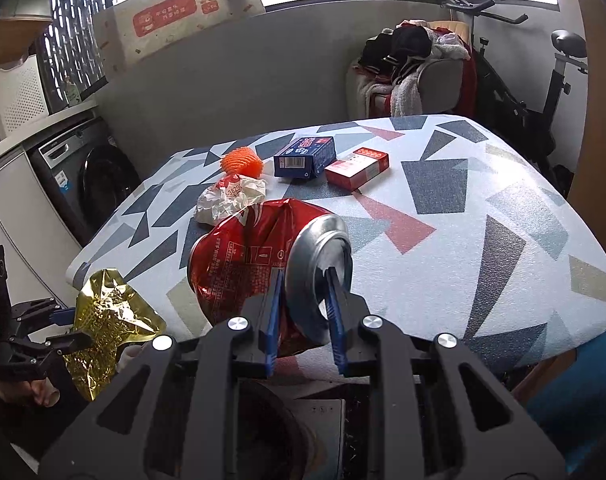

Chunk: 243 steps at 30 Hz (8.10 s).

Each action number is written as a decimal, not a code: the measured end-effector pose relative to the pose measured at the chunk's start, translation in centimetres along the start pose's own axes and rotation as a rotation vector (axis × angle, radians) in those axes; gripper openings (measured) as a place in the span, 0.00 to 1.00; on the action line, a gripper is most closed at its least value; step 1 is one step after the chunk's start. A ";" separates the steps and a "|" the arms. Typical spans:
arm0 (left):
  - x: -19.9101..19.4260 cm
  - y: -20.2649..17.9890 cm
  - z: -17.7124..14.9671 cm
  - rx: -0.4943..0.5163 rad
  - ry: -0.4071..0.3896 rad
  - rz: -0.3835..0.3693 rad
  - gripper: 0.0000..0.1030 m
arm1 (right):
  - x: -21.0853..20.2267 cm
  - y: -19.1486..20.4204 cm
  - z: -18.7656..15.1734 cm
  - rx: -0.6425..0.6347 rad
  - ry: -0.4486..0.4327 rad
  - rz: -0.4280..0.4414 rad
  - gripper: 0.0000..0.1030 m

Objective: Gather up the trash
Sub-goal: 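Lift the gold foil wrapper with the left tool while the right tool holds the can, then lower the red can into the brown bin and open the right tool while the left tool drops the foil, then move both tools back over the ironing board, then reach the left tool toward the white paper bag and the right tool toward the red box, then grasp the white paper bag with the left tool while the right tool grasps the red box, then carry the paper bag and red box to the brown bin and open both tools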

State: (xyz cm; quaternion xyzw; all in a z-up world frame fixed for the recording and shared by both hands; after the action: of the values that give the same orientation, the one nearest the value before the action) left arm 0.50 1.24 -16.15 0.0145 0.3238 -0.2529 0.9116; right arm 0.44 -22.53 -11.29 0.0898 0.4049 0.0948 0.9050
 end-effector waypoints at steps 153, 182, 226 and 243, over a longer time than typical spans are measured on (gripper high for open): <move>9.8 9.4 11.9 -0.205 -0.050 0.064 0.91 | 14.8 -7.1 11.4 -0.103 0.033 -0.078 0.94; 15.1 11.9 13.0 -0.252 0.017 0.063 0.91 | 29.3 -6.0 12.8 -0.469 0.393 0.044 0.91; 5.0 7.5 10.0 -0.248 0.106 0.157 0.59 | 5.0 1.1 5.3 -0.177 0.077 0.051 0.90; 1.5 -1.0 0.3 -0.016 0.175 0.020 0.66 | 0.6 3.9 -1.3 -0.171 0.071 0.107 0.90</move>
State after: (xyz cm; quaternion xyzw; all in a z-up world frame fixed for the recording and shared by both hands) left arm 1.17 -0.32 -16.70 0.0325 0.4040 -0.2391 0.8824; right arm -0.54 -18.54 -11.61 0.0302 0.4218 0.1803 0.8881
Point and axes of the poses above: each gripper's, at about its wrist camera, not at the fingertips, and x roughly the way its jaws point, y to its left, z to its top, the point moved 1 cm from there along x, roughly the way its jaws point, and after that the axes turned 4 degrees about -y, right-handed, at the moved point
